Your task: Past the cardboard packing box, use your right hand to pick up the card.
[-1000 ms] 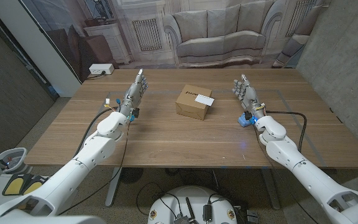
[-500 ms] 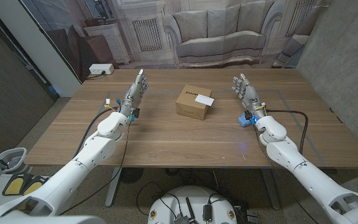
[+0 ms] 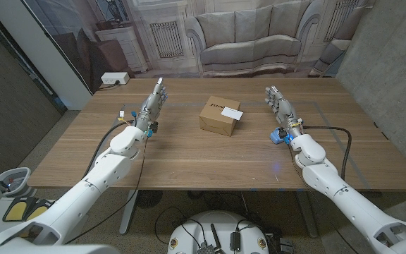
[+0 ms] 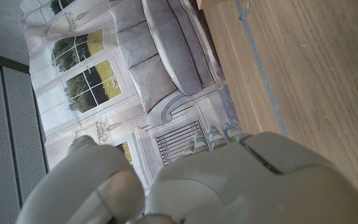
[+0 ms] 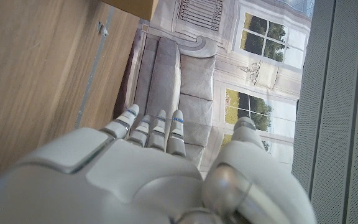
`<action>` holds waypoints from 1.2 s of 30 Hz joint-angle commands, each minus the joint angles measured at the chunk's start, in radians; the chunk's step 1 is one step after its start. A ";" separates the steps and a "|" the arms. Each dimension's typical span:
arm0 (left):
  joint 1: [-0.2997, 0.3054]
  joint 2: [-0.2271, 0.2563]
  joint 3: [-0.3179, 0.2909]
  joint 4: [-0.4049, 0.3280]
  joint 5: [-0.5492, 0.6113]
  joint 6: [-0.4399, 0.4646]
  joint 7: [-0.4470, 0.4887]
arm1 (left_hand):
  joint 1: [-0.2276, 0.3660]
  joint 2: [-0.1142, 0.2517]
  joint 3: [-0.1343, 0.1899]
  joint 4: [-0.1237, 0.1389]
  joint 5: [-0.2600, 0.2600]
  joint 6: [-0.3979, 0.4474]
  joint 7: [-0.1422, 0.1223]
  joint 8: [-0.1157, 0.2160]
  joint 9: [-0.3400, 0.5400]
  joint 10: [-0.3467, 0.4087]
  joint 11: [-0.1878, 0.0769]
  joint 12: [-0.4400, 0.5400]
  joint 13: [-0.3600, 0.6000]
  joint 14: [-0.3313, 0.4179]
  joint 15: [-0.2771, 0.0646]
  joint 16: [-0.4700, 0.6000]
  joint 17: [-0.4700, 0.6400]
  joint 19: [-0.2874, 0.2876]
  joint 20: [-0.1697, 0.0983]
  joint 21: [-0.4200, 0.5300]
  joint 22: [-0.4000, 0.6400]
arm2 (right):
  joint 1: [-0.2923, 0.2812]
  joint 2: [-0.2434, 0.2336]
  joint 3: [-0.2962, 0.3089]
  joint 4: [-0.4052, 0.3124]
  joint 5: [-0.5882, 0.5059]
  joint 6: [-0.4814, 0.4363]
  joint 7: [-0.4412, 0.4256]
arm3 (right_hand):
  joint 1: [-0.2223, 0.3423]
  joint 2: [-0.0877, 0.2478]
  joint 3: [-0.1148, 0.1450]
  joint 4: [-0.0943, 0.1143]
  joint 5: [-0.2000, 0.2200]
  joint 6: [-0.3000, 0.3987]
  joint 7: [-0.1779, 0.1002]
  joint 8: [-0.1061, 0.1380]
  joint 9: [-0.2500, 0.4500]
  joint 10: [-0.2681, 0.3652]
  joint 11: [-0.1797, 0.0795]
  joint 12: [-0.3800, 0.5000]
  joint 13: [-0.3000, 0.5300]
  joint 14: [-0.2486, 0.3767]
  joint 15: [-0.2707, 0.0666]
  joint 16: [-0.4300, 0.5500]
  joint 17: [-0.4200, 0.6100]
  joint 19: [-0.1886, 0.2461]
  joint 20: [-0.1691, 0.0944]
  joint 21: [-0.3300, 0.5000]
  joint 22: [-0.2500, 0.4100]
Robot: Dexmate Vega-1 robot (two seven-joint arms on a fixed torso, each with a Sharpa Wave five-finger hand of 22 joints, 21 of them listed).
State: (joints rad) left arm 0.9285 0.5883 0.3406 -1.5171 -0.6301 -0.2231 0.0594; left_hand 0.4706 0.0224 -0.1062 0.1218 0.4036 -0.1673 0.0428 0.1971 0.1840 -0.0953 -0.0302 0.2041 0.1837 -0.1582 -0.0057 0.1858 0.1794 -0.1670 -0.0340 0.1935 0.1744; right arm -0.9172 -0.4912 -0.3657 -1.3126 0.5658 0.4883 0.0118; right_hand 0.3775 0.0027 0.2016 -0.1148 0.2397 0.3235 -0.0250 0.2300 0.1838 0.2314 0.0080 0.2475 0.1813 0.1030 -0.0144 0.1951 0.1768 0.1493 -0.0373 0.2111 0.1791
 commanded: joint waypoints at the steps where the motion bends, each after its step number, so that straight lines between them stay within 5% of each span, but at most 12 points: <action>1: -0.002 0.010 -0.008 -0.005 0.007 -0.004 0.003 | 0.006 0.005 -0.003 -0.005 0.004 -0.042 0.004 0.004 0.001 0.004 0.000 0.007 0.003 0.008 -0.003 0.007 0.002 -0.032 -0.036 0.008 0.005 | -0.021 -0.010 -0.002 -0.026 -0.075 0.037 -0.066 | 0.034 -0.005 0.009 -0.017 0.007 0.025 -0.006 0.011 0.006 0.026 -0.016 0.008 -0.001 0.023 -0.009 0.004 -0.001 0.025 -0.051 0.007 0.004; 10: -0.005 0.010 -0.011 0.000 0.009 -0.006 0.005 | 0.008 0.007 -0.004 -0.006 0.005 -0.040 0.004 0.004 0.001 0.006 0.000 0.007 0.003 0.009 -0.003 0.007 0.002 -0.033 -0.032 0.007 0.005 | -0.029 -0.015 -0.006 -0.040 -0.119 0.047 -0.100 | 0.060 -0.006 0.014 -0.030 0.007 0.048 -0.032 0.013 0.007 0.045 -0.013 0.009 -0.001 0.033 -0.008 0.000 -0.001 0.034 -0.049 0.007 0.004; 36: -0.015 -0.012 -0.013 0.044 0.003 -0.026 0.008 | 0.014 0.012 -0.008 -0.008 0.007 -0.029 0.004 0.005 0.001 0.013 0.002 0.008 0.003 0.017 -0.002 0.007 0.002 -0.029 -0.028 0.008 0.006 | -0.048 -0.044 -0.010 -0.089 -0.237 0.036 -0.190 | 0.126 0.003 0.035 -0.049 0.009 0.058 -0.046 0.006 0.009 0.059 -0.014 0.002 -0.001 0.049 -0.006 -0.005 -0.001 0.048 -0.048 0.005 0.005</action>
State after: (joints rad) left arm 0.9150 0.5870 0.3305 -1.4867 -0.6244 -0.2368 0.0619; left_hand 0.4783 0.0301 -0.1105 0.1174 0.4035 -0.1673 0.0428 0.1970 0.1837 -0.0843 -0.0270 0.2041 0.1836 -0.1477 -0.0059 0.1858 0.1794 -0.1670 -0.0340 0.1936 0.1743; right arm -0.9568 -0.5307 -0.3749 -1.3938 0.3576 0.5163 -0.1556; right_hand 0.4944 0.0068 0.2306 -0.1603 0.2439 0.3753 -0.0662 0.2381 0.1885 0.2807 -0.0121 0.2513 0.1765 0.1423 -0.0181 0.1951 0.1770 0.1849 -0.0372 0.2128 0.1790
